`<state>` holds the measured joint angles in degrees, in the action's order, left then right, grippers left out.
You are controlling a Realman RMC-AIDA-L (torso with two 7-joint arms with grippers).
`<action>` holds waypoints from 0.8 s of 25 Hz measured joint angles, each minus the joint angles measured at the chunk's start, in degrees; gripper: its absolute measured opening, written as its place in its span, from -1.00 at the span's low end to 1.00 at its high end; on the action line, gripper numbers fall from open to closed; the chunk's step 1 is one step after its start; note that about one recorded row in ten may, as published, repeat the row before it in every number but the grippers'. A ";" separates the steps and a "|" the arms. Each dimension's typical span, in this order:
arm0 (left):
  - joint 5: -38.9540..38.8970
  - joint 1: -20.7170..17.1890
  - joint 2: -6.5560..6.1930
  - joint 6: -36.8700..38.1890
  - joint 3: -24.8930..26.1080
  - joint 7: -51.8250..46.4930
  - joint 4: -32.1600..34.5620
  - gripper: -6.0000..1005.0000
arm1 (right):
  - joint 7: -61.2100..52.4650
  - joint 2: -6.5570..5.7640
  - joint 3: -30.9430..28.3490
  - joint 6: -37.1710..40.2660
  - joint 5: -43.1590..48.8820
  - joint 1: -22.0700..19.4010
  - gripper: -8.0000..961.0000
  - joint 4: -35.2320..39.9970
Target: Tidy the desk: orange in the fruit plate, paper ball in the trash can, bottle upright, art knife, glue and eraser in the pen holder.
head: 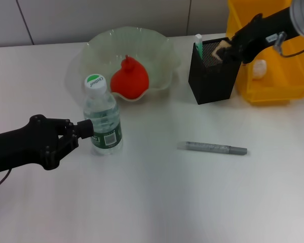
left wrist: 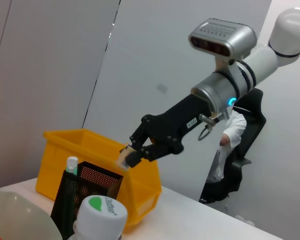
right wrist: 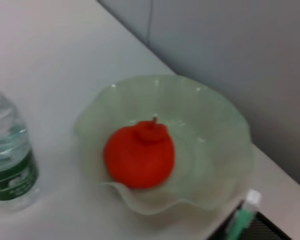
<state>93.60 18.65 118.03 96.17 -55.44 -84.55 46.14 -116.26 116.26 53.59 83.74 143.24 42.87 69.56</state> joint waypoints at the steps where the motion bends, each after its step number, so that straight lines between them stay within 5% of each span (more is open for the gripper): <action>1: 0.00 0.00 0.00 0.12 -0.02 0.00 0.00 -0.99 | 0.00 -0.19 -0.37 -0.34 0.13 0.11 -0.70 -0.43; 15: 0.00 -0.43 0.00 0.95 0.24 0.00 -0.22 -0.99 | 5.72 -5.47 -3.30 -10.87 -4.79 4.32 -0.70 -18.39; 20: 0.00 -0.74 0.00 1.04 0.27 0.35 -0.12 -0.99 | 7.65 -6.12 -4.88 -11.42 -5.21 5.97 -0.70 -22.62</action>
<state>93.60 17.91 118.04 97.21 -55.17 -84.20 46.02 -108.61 110.13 48.71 72.32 138.04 48.84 46.94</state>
